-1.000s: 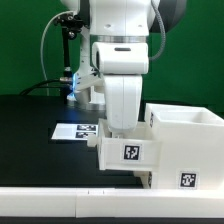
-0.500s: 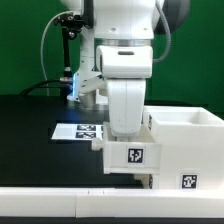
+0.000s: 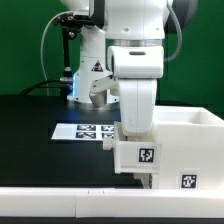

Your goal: Assemble drawer

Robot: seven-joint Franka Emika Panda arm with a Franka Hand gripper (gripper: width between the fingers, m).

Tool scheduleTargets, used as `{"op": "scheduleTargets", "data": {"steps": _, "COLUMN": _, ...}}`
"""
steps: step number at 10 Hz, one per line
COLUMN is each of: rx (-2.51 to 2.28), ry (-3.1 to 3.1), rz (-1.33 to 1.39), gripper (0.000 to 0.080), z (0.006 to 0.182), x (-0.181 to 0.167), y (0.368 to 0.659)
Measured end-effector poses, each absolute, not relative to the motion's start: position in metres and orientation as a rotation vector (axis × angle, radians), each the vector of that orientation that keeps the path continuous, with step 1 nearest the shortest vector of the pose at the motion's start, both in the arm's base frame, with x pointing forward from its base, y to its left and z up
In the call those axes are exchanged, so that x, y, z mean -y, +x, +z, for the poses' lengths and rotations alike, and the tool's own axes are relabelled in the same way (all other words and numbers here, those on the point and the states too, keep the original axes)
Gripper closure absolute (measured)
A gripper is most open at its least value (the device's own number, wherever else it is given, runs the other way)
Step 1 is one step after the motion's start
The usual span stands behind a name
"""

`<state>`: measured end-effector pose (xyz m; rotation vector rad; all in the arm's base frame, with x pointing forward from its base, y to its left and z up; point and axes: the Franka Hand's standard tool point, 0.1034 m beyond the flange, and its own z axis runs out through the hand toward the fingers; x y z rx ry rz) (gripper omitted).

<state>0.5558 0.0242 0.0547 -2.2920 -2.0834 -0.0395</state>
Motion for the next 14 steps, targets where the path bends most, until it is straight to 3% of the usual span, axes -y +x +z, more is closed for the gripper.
{"op": "scheduleTargets", "data": {"steps": 2, "rx": 2.083, "ry": -2.292, "rz": -0.039, "gripper": 0.0761, "z": 0.055, "x": -0.024, "y": 0.556}}
{"op": "scheduleTargets", "data": {"steps": 3, "rx": 2.101, "ry": -2.273, "rz": -0.033, "gripper": 0.0664, "z": 0.057, "x": -0.021, "y": 0.557}}
{"op": "scheduleTargets", "data": {"steps": 5, "rx": 2.106, "ry": -2.282, "rz": -0.015, "gripper": 0.0389, "z": 0.082, "x": -0.012, "y": 0.564}}
{"op": "scheduleTargets", "data": {"steps": 6, "rx": 2.121, "ry": -2.236, "rz": -0.014, "gripper": 0.0389, "z": 0.095, "x": -0.009, "y": 0.569}}
{"op": "scheduleTargets", "data": {"steps": 7, "rx": 2.066, "ry": -2.220, "rz": -0.064, "gripper": 0.0212, "z": 0.112, "x": 0.003, "y": 0.579}}
{"op": "scheduleTargets", "data": {"steps": 8, "rx": 2.020, "ry": -2.208, "rz": -0.101, "gripper": 0.0169, "z": 0.121, "x": 0.016, "y": 0.587}}
{"op": "scheduleTargets", "data": {"steps": 9, "rx": 2.018, "ry": -2.173, "rz": -0.154, "gripper": 0.0169, "z": 0.122, "x": 0.027, "y": 0.590}}
{"op": "scheduleTargets", "data": {"steps": 12, "rx": 1.893, "ry": -2.126, "rz": -0.289, "gripper": 0.0151, "z": 0.082, "x": 0.068, "y": 0.586}}
{"op": "scheduleTargets", "data": {"steps": 14, "rx": 1.853, "ry": -2.146, "rz": -0.304, "gripper": 0.0151, "z": 0.071, "x": 0.064, "y": 0.579}}
